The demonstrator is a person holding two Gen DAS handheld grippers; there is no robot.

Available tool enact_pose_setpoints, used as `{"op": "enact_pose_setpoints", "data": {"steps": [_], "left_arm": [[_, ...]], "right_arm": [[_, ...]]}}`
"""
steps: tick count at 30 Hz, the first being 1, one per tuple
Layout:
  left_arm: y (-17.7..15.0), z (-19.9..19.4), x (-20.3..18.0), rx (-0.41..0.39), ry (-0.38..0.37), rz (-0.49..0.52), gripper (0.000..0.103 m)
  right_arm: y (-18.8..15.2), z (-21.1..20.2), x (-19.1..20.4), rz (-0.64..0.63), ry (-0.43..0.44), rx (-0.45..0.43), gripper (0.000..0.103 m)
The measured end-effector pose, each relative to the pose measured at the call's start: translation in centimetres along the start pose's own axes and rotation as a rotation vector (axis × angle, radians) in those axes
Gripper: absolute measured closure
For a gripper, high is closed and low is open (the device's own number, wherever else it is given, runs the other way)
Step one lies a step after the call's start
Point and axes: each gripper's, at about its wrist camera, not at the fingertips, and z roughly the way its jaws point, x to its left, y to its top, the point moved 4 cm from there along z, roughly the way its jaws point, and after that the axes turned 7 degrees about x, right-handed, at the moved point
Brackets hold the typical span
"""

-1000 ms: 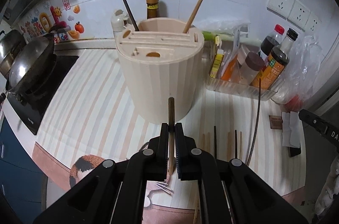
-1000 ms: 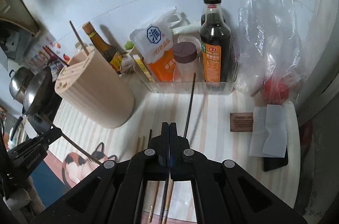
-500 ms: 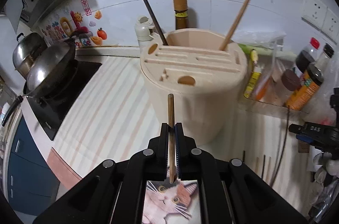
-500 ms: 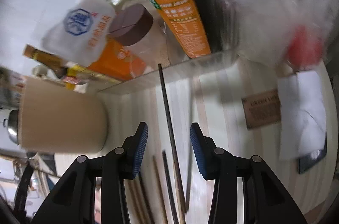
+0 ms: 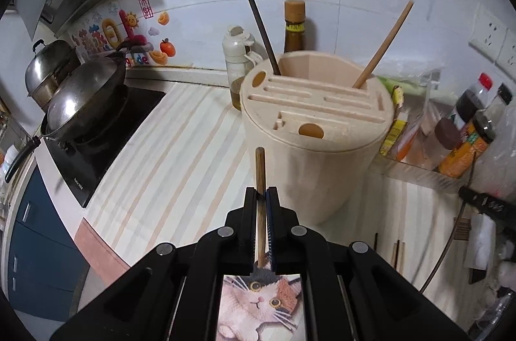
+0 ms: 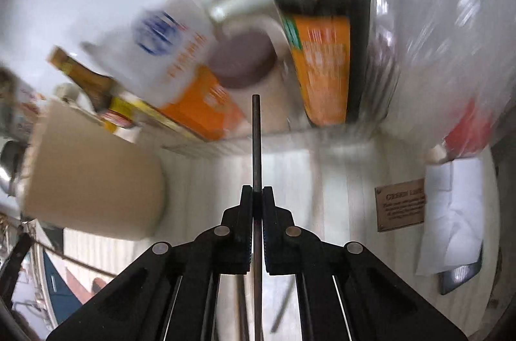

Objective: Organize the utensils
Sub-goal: 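Lift both held chopsticks up over the beige chopstick holder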

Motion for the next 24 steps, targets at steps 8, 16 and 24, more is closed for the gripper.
{"op": "enact_pose_setpoints", "data": {"steps": [8,16,24], "left_arm": [[3.4,-8.3,2.1,-0.13,-0.136,-0.07,0.1],[12.0,-14.8,2.0,-0.322,-0.215,-0.071,0.1],[17.6,-12.9,0.9,-0.312,-0.273,-0.048,0.1]], "right_arm": [[3.1,-13.3,6.6,-0.087,0.201,-0.28,0.098],[8.4,-19.0,16.0,-0.179,0.271,-0.501,0.098],[12.0,-16.5,21.1,-0.192,0.235,-0.562,0.098]]}}
